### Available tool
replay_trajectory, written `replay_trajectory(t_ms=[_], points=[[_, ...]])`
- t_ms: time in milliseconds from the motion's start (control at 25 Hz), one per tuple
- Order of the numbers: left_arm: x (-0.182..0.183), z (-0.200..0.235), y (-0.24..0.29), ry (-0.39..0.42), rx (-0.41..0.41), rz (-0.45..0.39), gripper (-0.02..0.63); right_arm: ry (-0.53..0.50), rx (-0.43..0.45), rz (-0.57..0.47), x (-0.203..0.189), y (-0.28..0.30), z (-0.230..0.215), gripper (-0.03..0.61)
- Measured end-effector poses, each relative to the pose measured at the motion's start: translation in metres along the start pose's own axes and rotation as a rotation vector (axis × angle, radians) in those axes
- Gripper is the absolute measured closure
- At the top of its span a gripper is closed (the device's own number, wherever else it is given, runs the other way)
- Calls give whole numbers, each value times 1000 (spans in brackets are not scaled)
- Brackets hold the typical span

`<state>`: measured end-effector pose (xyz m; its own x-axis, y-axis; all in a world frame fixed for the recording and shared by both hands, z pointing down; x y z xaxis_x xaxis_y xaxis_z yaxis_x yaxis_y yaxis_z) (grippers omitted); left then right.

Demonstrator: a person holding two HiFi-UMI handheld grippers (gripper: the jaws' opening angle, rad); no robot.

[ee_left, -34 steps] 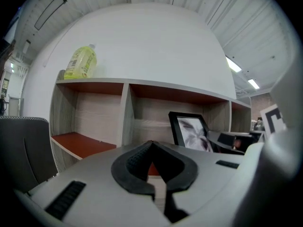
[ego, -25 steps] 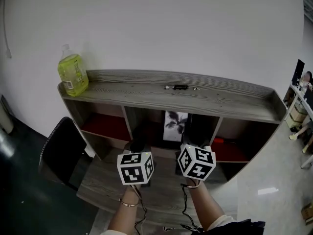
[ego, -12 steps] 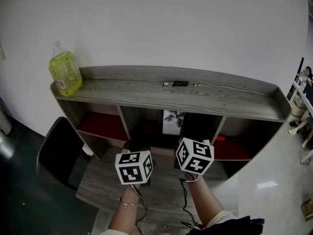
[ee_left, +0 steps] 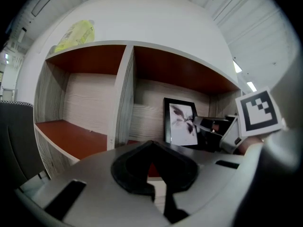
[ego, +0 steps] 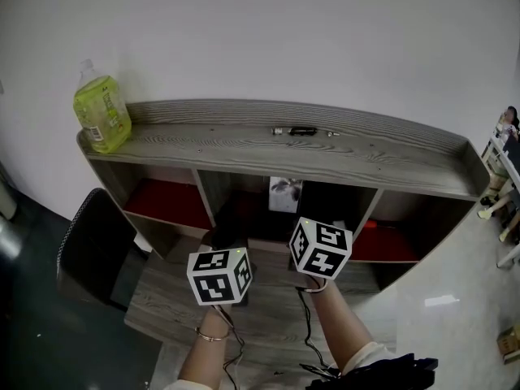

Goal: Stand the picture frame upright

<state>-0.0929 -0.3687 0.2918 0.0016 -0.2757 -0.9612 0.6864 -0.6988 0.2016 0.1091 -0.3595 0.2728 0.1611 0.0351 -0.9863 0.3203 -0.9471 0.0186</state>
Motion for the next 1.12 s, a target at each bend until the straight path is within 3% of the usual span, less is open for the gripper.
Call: replay_trajectory(t_ms=[1120], points=[[-11, -1, 6, -31, 2, 16, 604, -33, 26, 52, -5, 9, -3, 494]])
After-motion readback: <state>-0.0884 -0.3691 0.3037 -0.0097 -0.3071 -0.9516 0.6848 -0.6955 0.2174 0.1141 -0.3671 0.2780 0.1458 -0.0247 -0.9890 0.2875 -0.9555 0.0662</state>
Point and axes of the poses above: the fingertips, and each gripper's own axes: y forward along the fingers, z to its left, x out of its top, the point moved 8 cm from there along -y, backward along the fingers, and after that the axes turned 10 degrees about -x, right-handed, at the moved point
